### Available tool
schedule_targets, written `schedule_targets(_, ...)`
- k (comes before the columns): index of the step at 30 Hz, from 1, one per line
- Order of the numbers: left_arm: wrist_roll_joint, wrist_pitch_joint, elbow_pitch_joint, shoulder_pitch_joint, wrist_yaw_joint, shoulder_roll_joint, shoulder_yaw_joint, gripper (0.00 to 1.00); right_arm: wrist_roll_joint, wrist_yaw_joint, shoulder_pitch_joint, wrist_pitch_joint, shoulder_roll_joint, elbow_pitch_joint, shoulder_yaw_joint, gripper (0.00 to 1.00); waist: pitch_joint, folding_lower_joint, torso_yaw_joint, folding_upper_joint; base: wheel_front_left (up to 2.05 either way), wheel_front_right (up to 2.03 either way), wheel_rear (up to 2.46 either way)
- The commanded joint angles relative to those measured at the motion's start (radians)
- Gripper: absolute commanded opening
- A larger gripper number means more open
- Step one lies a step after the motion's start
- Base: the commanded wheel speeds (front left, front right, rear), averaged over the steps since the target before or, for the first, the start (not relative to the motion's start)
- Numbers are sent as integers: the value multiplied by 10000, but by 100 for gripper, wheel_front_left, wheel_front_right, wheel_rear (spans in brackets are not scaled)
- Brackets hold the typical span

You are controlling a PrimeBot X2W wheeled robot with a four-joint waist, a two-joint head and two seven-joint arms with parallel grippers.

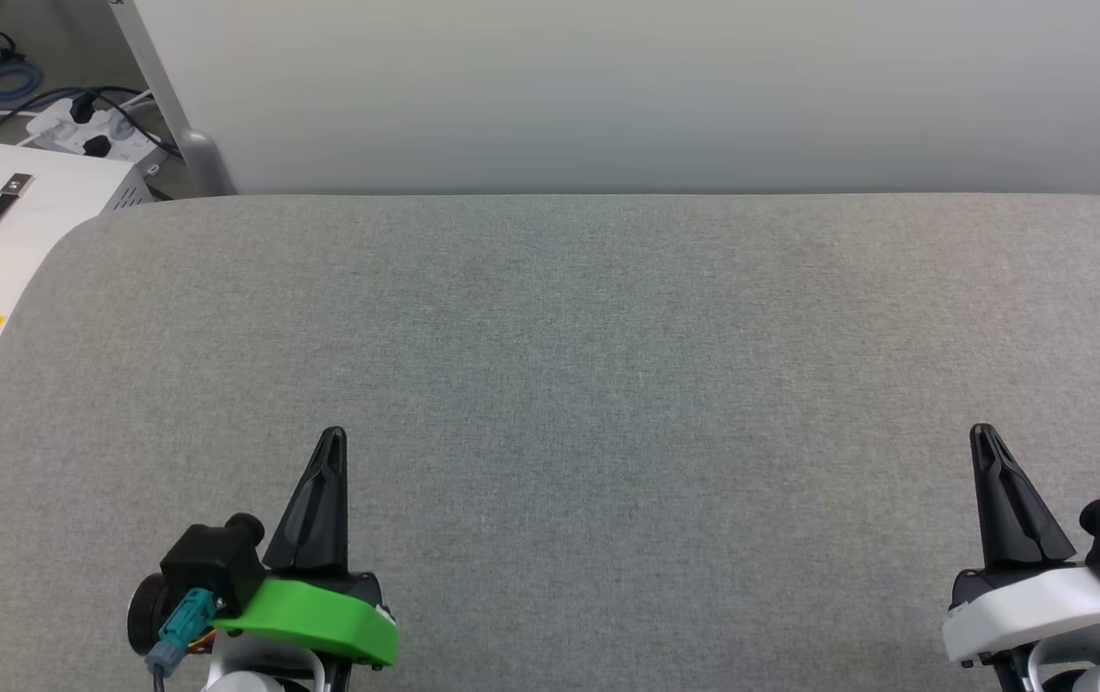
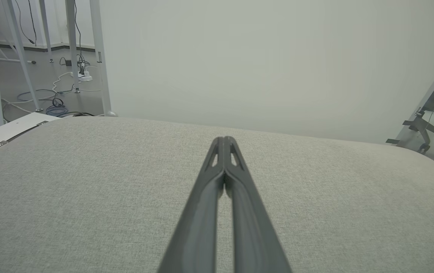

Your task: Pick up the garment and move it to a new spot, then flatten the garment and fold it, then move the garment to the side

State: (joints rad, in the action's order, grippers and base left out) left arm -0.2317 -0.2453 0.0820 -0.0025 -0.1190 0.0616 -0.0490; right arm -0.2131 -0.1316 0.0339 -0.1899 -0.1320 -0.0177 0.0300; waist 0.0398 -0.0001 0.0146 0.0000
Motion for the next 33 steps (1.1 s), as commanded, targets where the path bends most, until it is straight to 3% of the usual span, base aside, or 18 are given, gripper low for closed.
schedule_targets(1,98,47,-44,1,38,-6,33,0,104,0,-18,36,38,9,-11,0,-5,1,-2,0,0,0,0)
schedule_targets(33,692,691,-251,8,346,-35,156,0,647,3,-104,535,247,54,-88,0,-111,1,-40,0,0,0,0)
